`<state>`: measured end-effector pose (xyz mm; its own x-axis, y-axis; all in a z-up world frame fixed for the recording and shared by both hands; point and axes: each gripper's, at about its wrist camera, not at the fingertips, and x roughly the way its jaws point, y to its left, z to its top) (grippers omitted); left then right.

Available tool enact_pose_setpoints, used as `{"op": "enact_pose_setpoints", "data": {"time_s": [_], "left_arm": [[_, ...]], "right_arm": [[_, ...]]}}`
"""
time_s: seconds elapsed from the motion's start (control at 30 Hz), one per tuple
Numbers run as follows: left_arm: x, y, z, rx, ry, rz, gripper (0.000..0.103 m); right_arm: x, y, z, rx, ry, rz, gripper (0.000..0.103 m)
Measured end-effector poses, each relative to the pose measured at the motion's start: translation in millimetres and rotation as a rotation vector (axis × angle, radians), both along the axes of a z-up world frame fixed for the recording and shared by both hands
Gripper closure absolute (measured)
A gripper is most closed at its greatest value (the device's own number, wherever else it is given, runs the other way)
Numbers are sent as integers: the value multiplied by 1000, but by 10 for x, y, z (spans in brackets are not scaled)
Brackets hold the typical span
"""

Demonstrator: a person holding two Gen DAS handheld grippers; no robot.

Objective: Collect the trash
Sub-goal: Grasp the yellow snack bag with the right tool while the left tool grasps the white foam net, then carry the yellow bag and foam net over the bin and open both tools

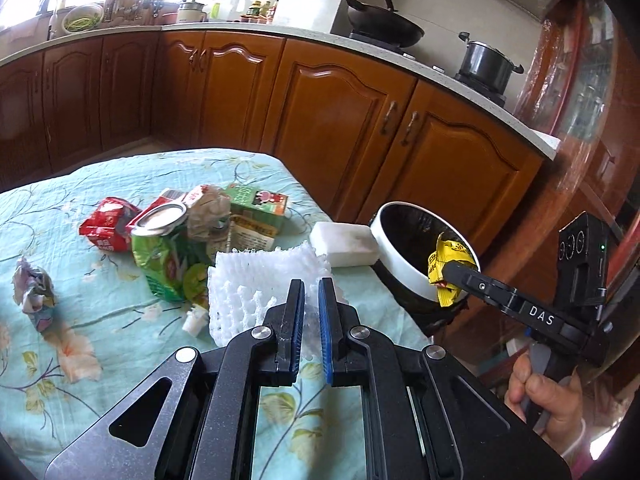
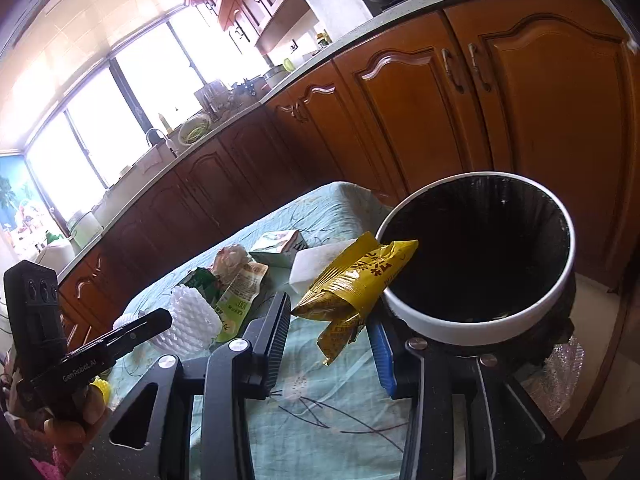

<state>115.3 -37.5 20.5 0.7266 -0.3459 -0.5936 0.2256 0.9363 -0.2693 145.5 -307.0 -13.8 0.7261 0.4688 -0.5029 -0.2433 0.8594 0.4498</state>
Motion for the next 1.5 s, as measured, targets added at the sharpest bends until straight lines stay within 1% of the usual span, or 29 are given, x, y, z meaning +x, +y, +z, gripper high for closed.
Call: {"op": "enact_pose_setpoints", "data": {"time_s": [0.33,0.47,0.83,1.07,1.3,1.4,1.43,1.47,1.5], "left_arm": [[176,-580,76,23,-14,-110,96],[258,-801,126,35,-35,-146,96],[564,-1279,173,32,-46,-224,96],[817,-1532,131,39,-31,-255,96],[1046,-1708,-19,43,25,-281,96],[1124,-1753,-89,42,46,-285,96],[1145,-1765,-112,42,51,-285,96],[1172,-1775,-132,42,56,-287,96],[1199,-1788,-153,42,63,-292,96]], "right_arm": [[66,-364,-29,-14,9,-68,63],[131,-513,-34,-37,14,-84,63],[391,-770,10,-100,38,-112,63],[560,-818,-66,-127,79,-102,61],[719,-840,-145,-149,121,-94,61],[792,-837,-174,-168,137,-93,58],[806,-841,-188,-171,144,-91,54],[823,-839,-198,-173,149,-89,45],[834,-841,-210,-173,155,-89,40]]}}
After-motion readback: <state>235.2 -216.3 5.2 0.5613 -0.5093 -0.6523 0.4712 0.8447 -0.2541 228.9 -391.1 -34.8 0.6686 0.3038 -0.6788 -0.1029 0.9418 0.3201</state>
